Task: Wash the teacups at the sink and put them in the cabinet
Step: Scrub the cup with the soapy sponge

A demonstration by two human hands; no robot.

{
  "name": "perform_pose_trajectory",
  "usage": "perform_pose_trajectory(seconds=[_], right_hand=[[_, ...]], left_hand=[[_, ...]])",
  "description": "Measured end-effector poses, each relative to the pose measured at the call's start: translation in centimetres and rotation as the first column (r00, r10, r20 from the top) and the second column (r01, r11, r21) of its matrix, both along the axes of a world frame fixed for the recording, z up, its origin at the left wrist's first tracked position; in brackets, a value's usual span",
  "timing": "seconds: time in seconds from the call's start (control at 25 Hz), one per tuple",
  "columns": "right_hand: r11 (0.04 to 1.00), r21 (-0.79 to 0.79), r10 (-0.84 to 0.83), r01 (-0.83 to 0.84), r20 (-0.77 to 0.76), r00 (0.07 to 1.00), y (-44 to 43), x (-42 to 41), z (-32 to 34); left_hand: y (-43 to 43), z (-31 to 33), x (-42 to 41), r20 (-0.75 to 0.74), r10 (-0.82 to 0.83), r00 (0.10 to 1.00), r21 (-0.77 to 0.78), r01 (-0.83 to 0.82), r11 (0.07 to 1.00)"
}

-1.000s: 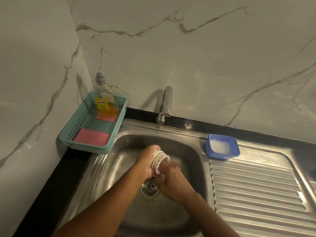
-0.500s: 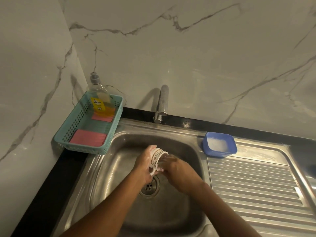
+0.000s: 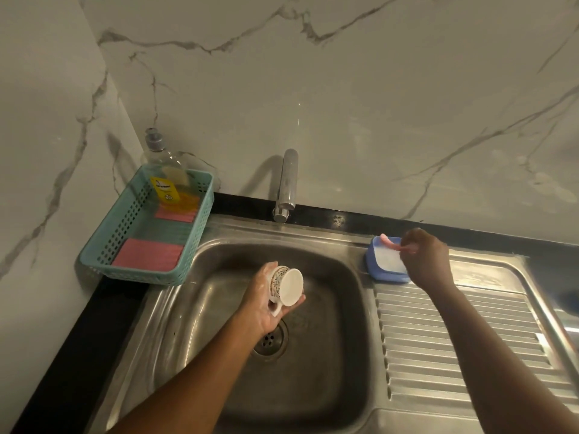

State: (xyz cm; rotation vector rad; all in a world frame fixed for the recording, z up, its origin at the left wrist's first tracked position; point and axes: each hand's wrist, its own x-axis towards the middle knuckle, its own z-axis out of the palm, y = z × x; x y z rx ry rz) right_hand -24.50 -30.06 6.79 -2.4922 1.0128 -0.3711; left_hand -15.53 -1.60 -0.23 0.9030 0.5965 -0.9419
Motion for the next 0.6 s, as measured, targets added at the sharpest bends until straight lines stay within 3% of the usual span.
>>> perform_pose_trajectory(seconds=[0.24, 0.32, 0.44, 0.48, 0.6], right_hand=[[0.974, -0.201, 0.01, -0.104, -0.419, 0.908, -2.5, 0.4, -3.7], [0.962, -0.26, -0.038, -0.079, -0.416, 0.909, -2.2, 0.8, -3.4], [0.959, -0.279, -0.107, 0.049, -0.196, 0.975, -1.6, 1.3, -3.0], [0.962, -0.271, -0.071, 0.018, -0.187, 0.98, -1.5, 1.4, -3.2], [0.974, -0.163, 0.077, -0.157, -0.416, 0.906, -1.7, 2.0, -5.0]], left_hand=[[0.7, -1.2, 0.6, -0.028, 0.034, 0.999, 0.002, -0.034, 0.999], [1.3, -1.3, 1.0, -0.033, 0.055, 0.998, -0.005, -0.056, 0.998], [1.8, -1.6, 1.4, -0.059, 0.078, 0.995, -0.026, -0.08, 0.996], [1.9, -1.6, 1.5, -0.066, 0.082, 0.994, -0.028, -0.084, 0.996], [1.9, -1.8, 1.5, -0.086, 0.085, 0.993, -0.034, -0.088, 0.996]])
